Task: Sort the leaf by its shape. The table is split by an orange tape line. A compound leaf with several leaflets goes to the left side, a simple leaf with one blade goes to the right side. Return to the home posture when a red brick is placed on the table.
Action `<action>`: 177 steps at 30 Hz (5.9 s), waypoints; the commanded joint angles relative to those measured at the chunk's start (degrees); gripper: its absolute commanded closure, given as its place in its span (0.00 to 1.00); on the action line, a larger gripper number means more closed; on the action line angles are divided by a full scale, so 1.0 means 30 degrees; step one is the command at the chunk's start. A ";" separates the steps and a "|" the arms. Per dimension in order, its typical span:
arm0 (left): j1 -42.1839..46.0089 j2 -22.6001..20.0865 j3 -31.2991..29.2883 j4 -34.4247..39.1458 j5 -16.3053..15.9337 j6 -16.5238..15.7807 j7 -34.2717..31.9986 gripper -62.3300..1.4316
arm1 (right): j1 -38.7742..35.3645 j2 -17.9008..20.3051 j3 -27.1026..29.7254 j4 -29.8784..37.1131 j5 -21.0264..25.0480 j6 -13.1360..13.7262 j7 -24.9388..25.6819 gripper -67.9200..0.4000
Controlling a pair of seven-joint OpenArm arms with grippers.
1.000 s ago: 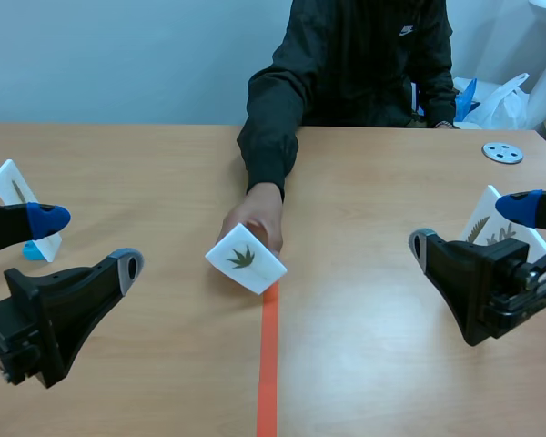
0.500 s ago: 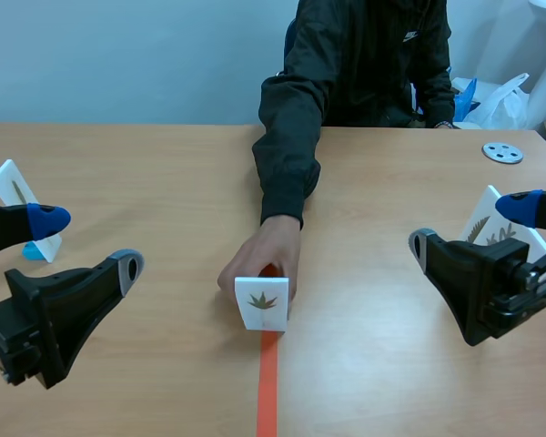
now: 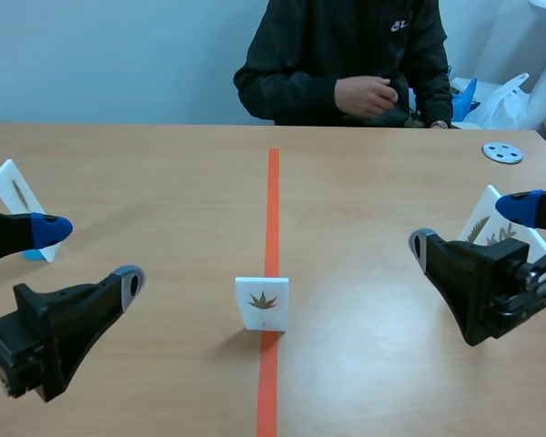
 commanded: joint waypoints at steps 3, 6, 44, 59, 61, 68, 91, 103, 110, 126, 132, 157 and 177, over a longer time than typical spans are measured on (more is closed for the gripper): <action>-0.0372 0.0007 0.0051 -0.0007 0.0532 -0.0379 -0.0386 0.00 | 0.0189 0.0262 0.0175 0.0335 0.0204 -0.0357 0.0291 0.00; -0.0510 -0.0073 0.0401 -0.0007 0.1246 -0.0401 -0.0452 0.00 | 0.0189 0.0262 0.0175 0.0335 0.0204 -0.0364 0.0291 0.00; -1.1817 0.0692 1.1023 -1.3493 0.7351 0.0670 -0.6725 0.00 | 0.0189 0.0262 0.0175 0.0335 0.0182 -0.0430 0.0299 0.00; -1.4243 0.2455 1.3857 -1.7580 0.8160 0.2892 -0.8750 0.00 | 0.0189 0.0255 0.0175 0.0335 0.0138 -0.0437 0.0299 0.00; -1.4426 0.2601 1.4156 -1.7908 0.8167 0.2936 -0.8896 0.00 | 0.0189 0.0255 0.0175 0.0335 0.0138 -0.0437 0.0299 0.00; -1.4484 0.2696 1.4783 -1.8032 0.8160 0.3381 -0.9027 0.00 | 0.0189 0.0255 0.0175 0.0335 0.0138 -0.0437 0.0299 0.00; -1.4477 0.2965 1.5846 -1.8025 0.7963 0.3395 -0.9377 0.42 | 0.0189 0.0255 0.0175 0.0335 0.0138 -0.0437 0.0299 0.00; -1.4477 0.3271 1.5846 -1.8025 0.7934 0.3461 -0.9311 0.90 | 0.0189 0.0255 0.0175 0.0335 0.0138 -0.0437 0.0299 0.00; -1.4433 0.3118 1.5766 -1.7719 0.7934 0.3381 -0.9304 0.92 | 0.0189 0.0255 0.0175 0.0335 0.0138 -0.0437 0.0291 0.00; -0.8065 0.1093 0.8349 -0.7497 0.3410 0.3373 -0.4160 0.92 | 0.0189 0.0255 0.0175 0.0335 0.0138 -0.0437 0.0291 0.00; -0.5370 0.1100 0.4772 -0.6302 0.1792 0.3373 -0.3781 0.92 | 0.0189 0.0255 0.0175 0.0335 0.0138 -0.0437 0.0299 0.00; -0.6353 0.1377 0.2011 -0.8102 0.1392 0.6921 -0.3840 0.92 | 0.0189 0.0255 0.0175 0.0335 0.0138 -0.0437 0.0299 0.00; -1.1409 0.1377 0.2011 -1.6677 0.1392 0.7439 -0.5085 0.92 | 0.0189 0.0255 0.0175 0.0335 0.0138 -0.0437 0.0299 0.00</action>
